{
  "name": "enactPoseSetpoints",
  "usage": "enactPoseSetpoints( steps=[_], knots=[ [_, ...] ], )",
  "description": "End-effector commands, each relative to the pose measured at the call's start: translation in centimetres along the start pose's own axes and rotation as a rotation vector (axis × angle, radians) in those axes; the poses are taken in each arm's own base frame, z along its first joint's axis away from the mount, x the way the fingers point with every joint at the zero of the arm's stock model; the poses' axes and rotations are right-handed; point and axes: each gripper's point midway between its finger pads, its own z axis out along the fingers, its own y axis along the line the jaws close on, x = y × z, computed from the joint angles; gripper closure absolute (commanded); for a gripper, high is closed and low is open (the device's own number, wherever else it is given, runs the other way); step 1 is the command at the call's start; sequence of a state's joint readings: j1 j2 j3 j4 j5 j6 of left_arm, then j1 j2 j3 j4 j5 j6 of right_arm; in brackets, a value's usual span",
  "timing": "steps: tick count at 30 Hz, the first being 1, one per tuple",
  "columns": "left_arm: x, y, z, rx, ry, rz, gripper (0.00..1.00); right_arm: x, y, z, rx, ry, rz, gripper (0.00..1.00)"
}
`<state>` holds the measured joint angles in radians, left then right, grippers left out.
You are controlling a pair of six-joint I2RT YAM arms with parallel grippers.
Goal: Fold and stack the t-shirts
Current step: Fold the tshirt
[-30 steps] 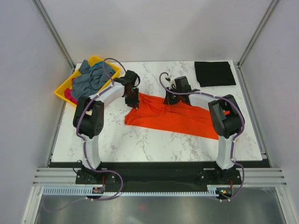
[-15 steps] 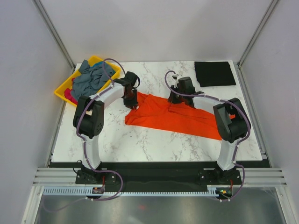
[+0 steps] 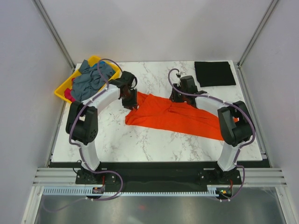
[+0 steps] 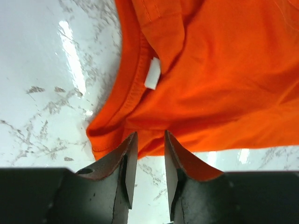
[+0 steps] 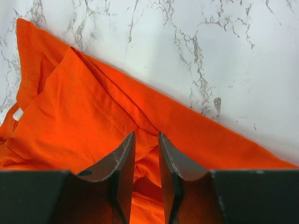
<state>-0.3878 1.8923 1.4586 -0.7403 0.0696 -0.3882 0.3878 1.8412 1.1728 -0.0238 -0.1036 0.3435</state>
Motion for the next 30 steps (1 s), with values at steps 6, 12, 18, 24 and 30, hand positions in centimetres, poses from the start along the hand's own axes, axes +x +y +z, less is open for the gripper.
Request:
enactPoseSetpoints(
  steps=[6, 12, 18, 24, 30],
  knots=[
    [4.1, 0.9, 0.7, 0.02, 0.088, -0.003, 0.62, -1.2, 2.3, -3.8, -0.085, 0.005, 0.036, 0.66],
    [6.7, 3.7, 1.8, -0.102, 0.126, -0.028, 0.72, 1.0, 2.8, -6.2, -0.12, 0.029, 0.099, 0.64],
    [6.4, 5.0, 1.0, -0.175, 0.096, -0.028, 0.71, 2.2, 1.5, -7.6, -0.043, 0.041, 0.144, 0.66],
    [3.3, 3.5, -2.6, -0.139, 0.003, -0.024, 0.64, 2.6, 0.7, -9.7, 0.026, 0.068, 0.149, 0.66],
    [2.1, 0.8, -4.9, -0.025, -0.047, -0.017, 0.64, 4.6, -0.7, -10.6, 0.101, 0.128, 0.174, 0.68]
  ],
)
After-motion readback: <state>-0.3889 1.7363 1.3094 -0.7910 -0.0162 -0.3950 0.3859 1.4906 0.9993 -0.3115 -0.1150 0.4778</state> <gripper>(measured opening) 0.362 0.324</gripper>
